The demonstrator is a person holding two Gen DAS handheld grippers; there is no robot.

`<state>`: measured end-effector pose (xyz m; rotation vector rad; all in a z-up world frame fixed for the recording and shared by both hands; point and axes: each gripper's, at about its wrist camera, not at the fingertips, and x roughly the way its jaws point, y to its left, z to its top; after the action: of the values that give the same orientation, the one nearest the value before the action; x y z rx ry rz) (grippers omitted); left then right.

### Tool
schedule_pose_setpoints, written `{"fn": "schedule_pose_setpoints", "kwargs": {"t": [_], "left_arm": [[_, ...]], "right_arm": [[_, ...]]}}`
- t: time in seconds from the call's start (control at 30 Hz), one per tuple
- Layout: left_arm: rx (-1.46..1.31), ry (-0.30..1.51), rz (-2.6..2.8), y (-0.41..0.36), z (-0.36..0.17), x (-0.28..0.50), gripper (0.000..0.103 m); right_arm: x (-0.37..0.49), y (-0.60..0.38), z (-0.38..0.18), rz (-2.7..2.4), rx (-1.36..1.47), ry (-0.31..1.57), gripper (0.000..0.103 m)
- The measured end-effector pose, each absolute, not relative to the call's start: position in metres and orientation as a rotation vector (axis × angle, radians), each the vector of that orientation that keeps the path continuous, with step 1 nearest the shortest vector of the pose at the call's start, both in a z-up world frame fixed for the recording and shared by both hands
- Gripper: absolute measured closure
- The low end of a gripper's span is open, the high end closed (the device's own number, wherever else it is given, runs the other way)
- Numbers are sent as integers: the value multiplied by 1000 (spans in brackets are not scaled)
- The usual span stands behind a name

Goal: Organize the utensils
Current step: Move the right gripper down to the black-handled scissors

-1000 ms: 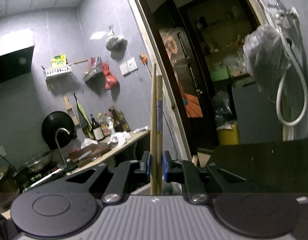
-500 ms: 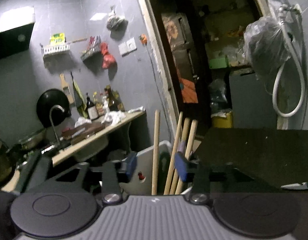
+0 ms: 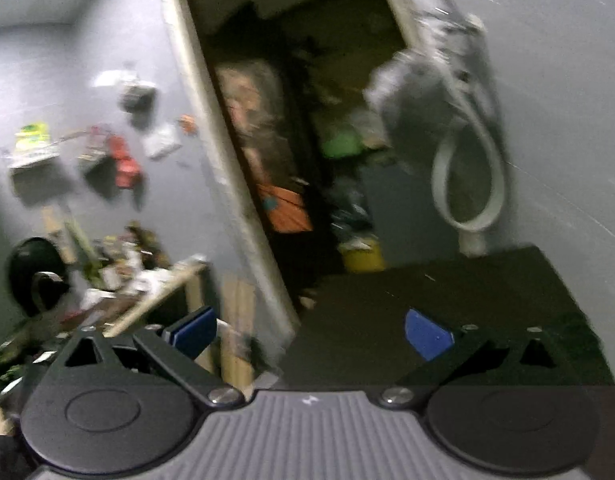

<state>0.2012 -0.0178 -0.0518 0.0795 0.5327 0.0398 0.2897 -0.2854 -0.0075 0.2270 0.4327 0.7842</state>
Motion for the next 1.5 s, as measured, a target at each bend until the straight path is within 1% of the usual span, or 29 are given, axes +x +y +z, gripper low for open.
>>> {"fn": "schedule_pose_setpoints", "kwargs": {"t": [0.17, 0.3, 0.5, 0.63, 0.83, 0.97, 1.33, 1.5], "left_arm": [[80, 539, 40, -18, -52, 203, 24], [80, 546, 44, -18, -51, 204, 24], [83, 556, 56, -19, -51, 207, 24], [82, 560, 65, -21, -51, 209, 23], [80, 564, 72, -22, -50, 209, 23], [79, 567, 73, -22, -50, 210, 23], [81, 566, 67, -21, -50, 210, 23], [84, 569, 59, -19, -51, 211, 23]], "right_arm": [[312, -300, -43, 566, 201, 576, 0], [343, -310, -75, 507, 207, 654, 0], [403, -311, -104, 417, 171, 705, 0], [428, -311, -121, 379, 149, 706, 0], [466, -313, -130, 341, 105, 700, 0], [483, -312, -138, 383, 86, 734, 0], [481, -318, -142, 483, 97, 802, 0], [479, -317, -137, 482, 46, 766, 0]]}}
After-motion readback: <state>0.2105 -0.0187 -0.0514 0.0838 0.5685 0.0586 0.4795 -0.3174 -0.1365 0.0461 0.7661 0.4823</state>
